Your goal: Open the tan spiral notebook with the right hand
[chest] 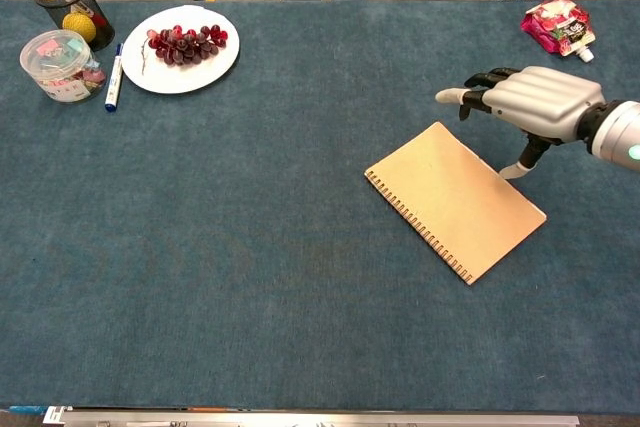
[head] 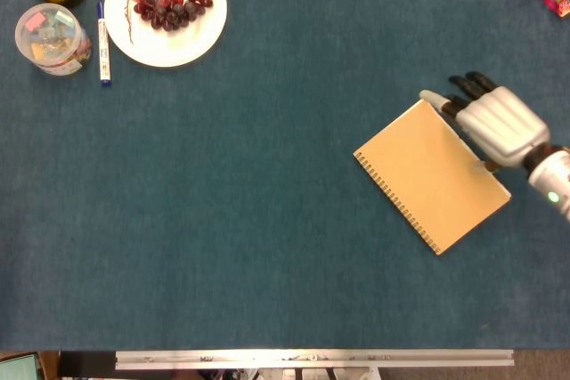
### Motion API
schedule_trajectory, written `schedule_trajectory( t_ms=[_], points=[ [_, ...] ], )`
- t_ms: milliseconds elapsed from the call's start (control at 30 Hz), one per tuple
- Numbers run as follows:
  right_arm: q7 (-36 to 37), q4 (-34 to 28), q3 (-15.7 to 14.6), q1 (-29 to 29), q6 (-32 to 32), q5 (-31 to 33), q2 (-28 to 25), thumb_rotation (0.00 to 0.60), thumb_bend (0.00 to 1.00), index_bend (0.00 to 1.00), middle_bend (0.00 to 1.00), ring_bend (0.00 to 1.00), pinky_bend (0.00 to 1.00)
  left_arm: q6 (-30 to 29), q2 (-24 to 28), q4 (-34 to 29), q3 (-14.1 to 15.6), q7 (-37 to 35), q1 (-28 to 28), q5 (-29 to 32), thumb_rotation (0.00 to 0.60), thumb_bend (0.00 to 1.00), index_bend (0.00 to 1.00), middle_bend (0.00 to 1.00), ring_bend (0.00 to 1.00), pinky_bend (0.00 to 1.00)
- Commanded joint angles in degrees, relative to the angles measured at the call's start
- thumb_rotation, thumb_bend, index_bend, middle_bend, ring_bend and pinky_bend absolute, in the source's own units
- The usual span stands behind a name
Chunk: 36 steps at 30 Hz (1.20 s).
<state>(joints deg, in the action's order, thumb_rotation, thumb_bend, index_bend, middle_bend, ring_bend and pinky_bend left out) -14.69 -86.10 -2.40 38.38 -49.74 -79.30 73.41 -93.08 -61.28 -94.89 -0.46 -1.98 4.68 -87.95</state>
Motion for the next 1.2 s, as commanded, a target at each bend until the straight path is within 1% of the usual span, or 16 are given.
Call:
schedule_trajectory(
  t_ms=[33, 100, 267, 367, 600, 767, 967, 1100, 1200],
  points=[
    [4.70, 4.74, -2.47, -2.63, -4.67, -6.51, 0.10, 0.600, 0.01, 0.00, 0.14, 0.00, 0.09, 0.14, -0.05, -0.29, 0.09, 0.31, -0.18, -0.32, 0.600, 0.41, 0.19, 0.15, 0.12, 0.06],
    [5.20, 6.98, -3.18, -3.11, -5.96, -8.71, 0.99, 0.600, 0.00, 0.00, 0.09, 0.00, 0.08, 0.12, -0.10, -0.40, 0.13, 0.51, -0.20, -0.45, 0.600, 0.41, 0.19, 0.15, 0.12, 0.06],
    [6.05, 13.34, -4.24, -4.03, -7.42, -11.71, 3.82, 0.600, 0.00, 0.00, 0.02, 0.00, 0.06, 0.06, 0.16, -0.89, 0.33, 0.36, -0.10, -0.60, 0.600, 0.41, 0.19, 0.15, 0.12, 0.06],
    [6.46, 15.63, -4.92, -4.38, -7.90, -13.22, 4.89, 0.600, 0.00, 0.00, 0.00, 0.00, 0.05, -0.02, 0.35, -0.98, 0.36, 0.11, -0.02, -0.55, 0.600, 0.41, 0.19, 0.15, 0.12, 0.06],
    [6.49, 20.16, -5.93, -5.06, -8.85, -15.85, 7.55, 0.600, 0.00, 0.00, 0.00, 0.00, 0.03, 0.24, 0.51, -1.24, 0.54, 0.11, -0.13, -0.70, 0.600, 0.41, 0.19, 0.15, 0.12, 0.06],
    [6.72, 21.96, -6.29, -5.39, -9.53, -16.99, 8.12, 0.600, 0.00, 0.00, 0.00, 0.00, 0.01, 0.19, 0.66, -1.17, 0.63, -0.44, -0.05, -0.75, 0.600, 0.41, 0.19, 0.15, 0.12, 0.06],
    [7.32, 23.07, -7.33, -5.54, -10.27, -19.22, 9.26, 0.600, 0.00, 0.00, 0.00, 0.00, 0.01, 0.16, 0.70, -1.11, 0.67, -0.66, -0.03, -0.75, 0.600, 0.41, 0.19, 0.15, 0.12, 0.06],
    [8.37, 22.47, -7.86, -5.47, -11.61, -21.05, 9.82, 0.600, 0.00, 0.00, 0.00, 0.00, 0.01, -0.05, 0.77, -1.05, 0.61, -0.98, 0.07, -0.69, 0.600, 0.41, 0.19, 0.15, 0.12, 0.06],
    [9.18, 20.86, -8.42, -5.28, -12.80, -22.74, 9.70, 0.600, 0.00, 0.00, 0.00, 0.00, 0.01, -0.14, 0.77, -0.92, 0.59, -1.10, 0.10, -0.71, 0.600, 0.41, 0.19, 0.15, 0.12, 0.06]
  ],
)
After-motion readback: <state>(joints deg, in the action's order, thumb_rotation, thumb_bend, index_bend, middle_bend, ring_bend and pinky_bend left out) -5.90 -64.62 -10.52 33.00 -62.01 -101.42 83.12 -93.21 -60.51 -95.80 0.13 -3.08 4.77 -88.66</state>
